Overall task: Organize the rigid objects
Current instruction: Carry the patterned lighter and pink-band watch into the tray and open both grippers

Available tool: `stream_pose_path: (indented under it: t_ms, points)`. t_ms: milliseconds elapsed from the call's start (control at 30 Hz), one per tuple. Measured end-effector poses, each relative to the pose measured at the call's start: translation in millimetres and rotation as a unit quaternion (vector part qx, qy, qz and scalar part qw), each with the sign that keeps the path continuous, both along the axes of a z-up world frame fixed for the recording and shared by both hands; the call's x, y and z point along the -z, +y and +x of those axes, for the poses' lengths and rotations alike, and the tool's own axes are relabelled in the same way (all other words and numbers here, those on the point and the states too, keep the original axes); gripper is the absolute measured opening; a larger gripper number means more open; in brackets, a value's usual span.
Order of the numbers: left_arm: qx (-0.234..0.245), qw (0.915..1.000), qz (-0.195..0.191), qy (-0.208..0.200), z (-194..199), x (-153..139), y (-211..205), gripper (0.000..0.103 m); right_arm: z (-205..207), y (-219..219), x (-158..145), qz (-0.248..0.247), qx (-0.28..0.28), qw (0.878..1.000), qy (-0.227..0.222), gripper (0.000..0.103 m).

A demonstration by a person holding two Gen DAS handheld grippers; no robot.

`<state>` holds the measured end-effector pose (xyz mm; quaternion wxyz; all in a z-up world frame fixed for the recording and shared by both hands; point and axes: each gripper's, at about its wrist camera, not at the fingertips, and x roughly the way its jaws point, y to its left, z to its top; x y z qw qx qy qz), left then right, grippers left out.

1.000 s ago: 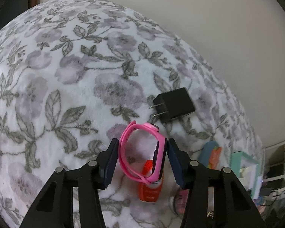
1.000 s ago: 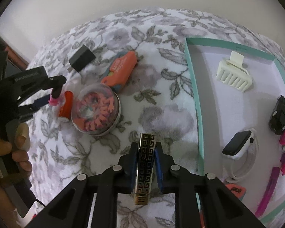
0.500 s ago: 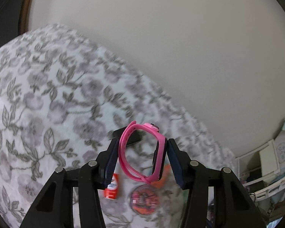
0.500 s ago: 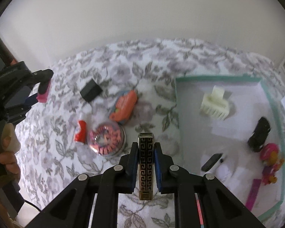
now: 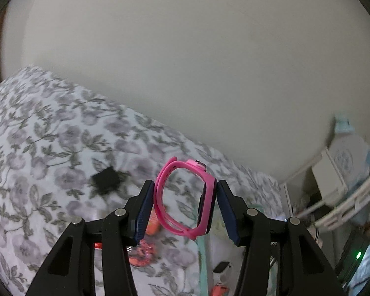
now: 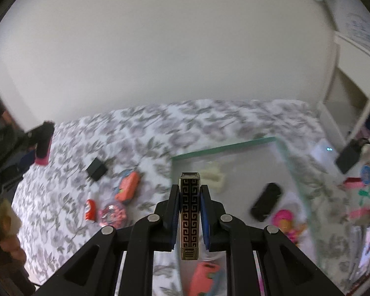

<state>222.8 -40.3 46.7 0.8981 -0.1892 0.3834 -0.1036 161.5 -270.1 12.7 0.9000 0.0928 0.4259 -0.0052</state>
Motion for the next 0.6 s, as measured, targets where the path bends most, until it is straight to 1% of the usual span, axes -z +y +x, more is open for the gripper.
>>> stream_pose_path:
  t_ms: [167,233,333,433,500,600]
  points:
    - [0.061,0.9973,0.039,0.01,-5,12,-56,0.053,-3,-33,-8,-0.016,0.037,0.999,0.004,0.016]
    - [0.088,0.9942,0.059,0.017,-8,20,-81,0.053,-4,-44,-11,-0.023,0.047,0.999,0.007,0.016]
    - [0.115,0.9898,0.079,0.027,-12,32,-107,0.053,-5,-55,-12,-0.032,0.058,0.998,0.012,0.016]
    - [0.132,0.986,0.096,0.035,-16,43,-125,0.053,-7,-63,-9,-0.04,0.061,0.997,0.02,0.016]
    - [0.137,0.9846,0.098,0.045,-17,50,-130,0.053,-7,-67,-4,-0.039,0.06,0.997,0.029,0.016]
    - [0.14,0.9828,0.106,0.058,-14,61,-136,0.053,-1,-69,14,-0.04,0.055,0.996,0.059,0.017]
